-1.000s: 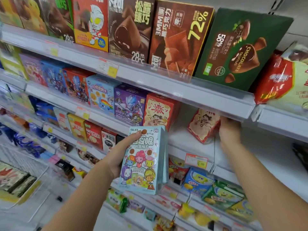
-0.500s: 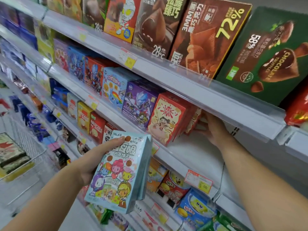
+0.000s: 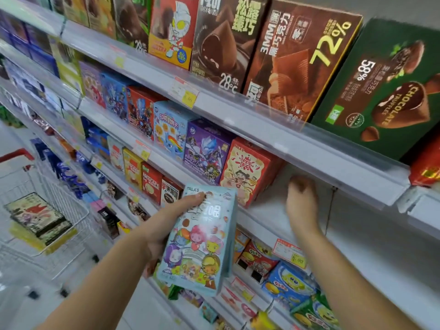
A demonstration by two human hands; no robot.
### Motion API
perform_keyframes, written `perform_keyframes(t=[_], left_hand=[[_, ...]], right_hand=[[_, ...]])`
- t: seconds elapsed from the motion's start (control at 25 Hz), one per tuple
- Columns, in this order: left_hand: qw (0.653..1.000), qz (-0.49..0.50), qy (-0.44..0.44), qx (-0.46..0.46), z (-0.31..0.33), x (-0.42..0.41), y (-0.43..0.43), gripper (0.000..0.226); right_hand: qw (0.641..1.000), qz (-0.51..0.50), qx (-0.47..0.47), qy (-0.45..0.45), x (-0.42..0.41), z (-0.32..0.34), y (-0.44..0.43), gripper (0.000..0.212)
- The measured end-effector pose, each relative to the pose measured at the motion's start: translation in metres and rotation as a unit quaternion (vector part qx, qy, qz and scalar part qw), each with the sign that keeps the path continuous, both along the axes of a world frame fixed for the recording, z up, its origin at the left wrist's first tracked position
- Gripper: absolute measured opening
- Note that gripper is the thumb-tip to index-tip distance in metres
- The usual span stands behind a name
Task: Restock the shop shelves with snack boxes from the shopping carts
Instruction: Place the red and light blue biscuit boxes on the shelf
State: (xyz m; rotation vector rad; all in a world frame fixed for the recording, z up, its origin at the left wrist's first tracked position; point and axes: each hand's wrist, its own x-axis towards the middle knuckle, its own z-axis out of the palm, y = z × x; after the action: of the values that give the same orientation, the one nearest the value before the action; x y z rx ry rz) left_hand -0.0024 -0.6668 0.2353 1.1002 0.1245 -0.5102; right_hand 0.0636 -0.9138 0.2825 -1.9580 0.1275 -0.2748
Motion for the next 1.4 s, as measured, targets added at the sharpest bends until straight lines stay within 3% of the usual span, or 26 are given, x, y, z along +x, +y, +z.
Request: perform_keyframes(t=[0.08,0.16,0.28,0.36,0.52,0.64,0.76,0.92,1.04,1.2,1.32,1.4], left_hand=[[0.999,-0.012,0.021,0.048,0.010,0.009,-0.013,0.038],[0.993,-0.031,-0.007,0.114,0.014,0.016,-0.019,0.056],[0.993,-0.055,0.012,0.105,0.018,0.021,-0.027,0.094],[0.994,-0.074,0.017,0.081,0.019,0.017,-0.026,0.092],[0.995,-0.043,-0.007,0.089,0.015,0.021,-0.019,0.067],[0.993,-0.040,-0.021,0.112,0.009,0.021,-0.010,0.065],[0.992,-0.049,-0.017,0.117,0.002,0.022,0.002,0.065],[0.992,-0.064,-0.028,0.108,0.004,0.019,0.008,0.065],[0.992,-0.058,-0.031,0.103,0.004,0.018,0.013,0.062],[0.991,-0.071,-0.033,0.112,0.003,0.016,0.012,0.055],[0.990,-0.086,-0.040,0.107,0.001,0.015,0.004,0.054],[0.989,-0.094,-0.046,0.105,0.002,0.016,-0.005,0.054]], right_hand=[[0.989,0.105,-0.043,0.097,-0.031,0.001,0.016,0.027],[0.949,0.240,-0.057,0.198,-0.066,0.002,0.028,0.026],[0.938,0.236,-0.009,0.253,-0.067,0.007,0.031,0.029],[0.938,0.228,0.024,0.261,-0.071,0.013,0.028,0.029],[0.942,0.179,0.128,0.252,-0.078,0.016,0.012,0.030],[0.951,0.065,0.232,0.194,-0.066,0.015,-0.018,0.051],[0.954,-0.022,0.272,0.126,-0.045,0.015,-0.047,0.069],[0.979,-0.063,0.188,0.054,-0.019,0.012,-0.048,0.044],[0.993,-0.005,0.109,0.051,-0.007,0.004,-0.043,0.045],[0.985,0.082,0.109,0.106,0.000,-0.009,-0.035,0.045],[0.986,0.089,0.078,0.117,-0.006,-0.013,-0.033,0.063],[0.996,-0.003,0.046,0.083,-0.029,-0.014,-0.033,0.076]])
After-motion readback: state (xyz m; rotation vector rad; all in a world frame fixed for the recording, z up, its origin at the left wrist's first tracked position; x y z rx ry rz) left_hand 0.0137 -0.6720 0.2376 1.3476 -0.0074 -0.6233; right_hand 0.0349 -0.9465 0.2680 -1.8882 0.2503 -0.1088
